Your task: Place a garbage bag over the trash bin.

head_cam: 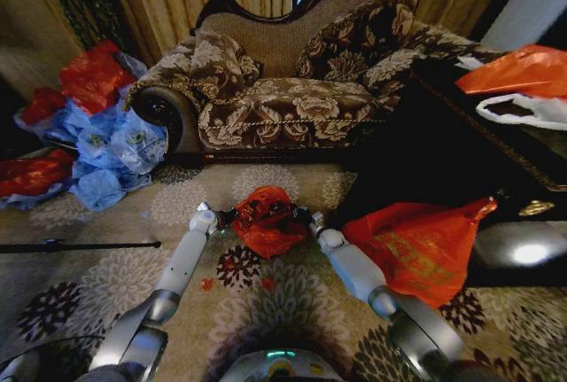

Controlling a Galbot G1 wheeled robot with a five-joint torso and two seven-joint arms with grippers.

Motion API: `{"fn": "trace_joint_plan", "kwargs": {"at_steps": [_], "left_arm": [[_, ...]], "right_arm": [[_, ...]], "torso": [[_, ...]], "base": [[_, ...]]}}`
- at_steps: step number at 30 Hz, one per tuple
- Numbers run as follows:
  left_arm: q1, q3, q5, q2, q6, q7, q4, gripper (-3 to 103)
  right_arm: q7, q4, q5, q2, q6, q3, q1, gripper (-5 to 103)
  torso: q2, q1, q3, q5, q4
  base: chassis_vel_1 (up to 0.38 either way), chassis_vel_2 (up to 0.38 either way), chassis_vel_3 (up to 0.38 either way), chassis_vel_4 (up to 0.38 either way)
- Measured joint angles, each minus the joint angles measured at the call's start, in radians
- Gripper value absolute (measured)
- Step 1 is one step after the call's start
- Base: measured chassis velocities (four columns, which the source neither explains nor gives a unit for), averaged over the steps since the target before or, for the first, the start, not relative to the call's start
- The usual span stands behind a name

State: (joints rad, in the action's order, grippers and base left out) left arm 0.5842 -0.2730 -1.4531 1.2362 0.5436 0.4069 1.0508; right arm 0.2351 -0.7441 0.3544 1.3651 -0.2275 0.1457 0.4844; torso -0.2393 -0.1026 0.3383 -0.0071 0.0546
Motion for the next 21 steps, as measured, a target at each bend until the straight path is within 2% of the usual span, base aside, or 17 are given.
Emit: {"fn": "trace_joint_plan", "kwargs": {"at_steps": [11, 17, 21], "left_arm": [[0.023, 0.031, 0.01, -0.005, 0.001, -0.013, 0.013, 0], [0.017, 0.018, 0.016, -0.013, -0.008, -0.011, 0.037, 0], [-0.009, 0.01, 0.021, -0.016, -0.021, -0.013, 0.017, 0]], "right_arm": [[0.018, -0.025, -0.017, -0.032, -0.009, -0.004, 0.061, 0], [-0.011, 0.014, -0.007, 0.013, -0.029, -0.012, 0.029, 0], [-0.026, 0.043, -0.006, 0.036, -0.011, -0.015, -0.008, 0]], "torso": [[0.0, 0.0, 0.0, 0.0, 0.0001], [0.0, 0.0, 0.0, -0.0001, 0.0], [0.0, 0.0, 0.0, 0.0, -0.0004]], "base": [[0.0, 0.0, 0.0, 0.0], [0.0, 0.0, 0.0, 0.0], [0.0, 0.0, 0.0, 0.0]]}}
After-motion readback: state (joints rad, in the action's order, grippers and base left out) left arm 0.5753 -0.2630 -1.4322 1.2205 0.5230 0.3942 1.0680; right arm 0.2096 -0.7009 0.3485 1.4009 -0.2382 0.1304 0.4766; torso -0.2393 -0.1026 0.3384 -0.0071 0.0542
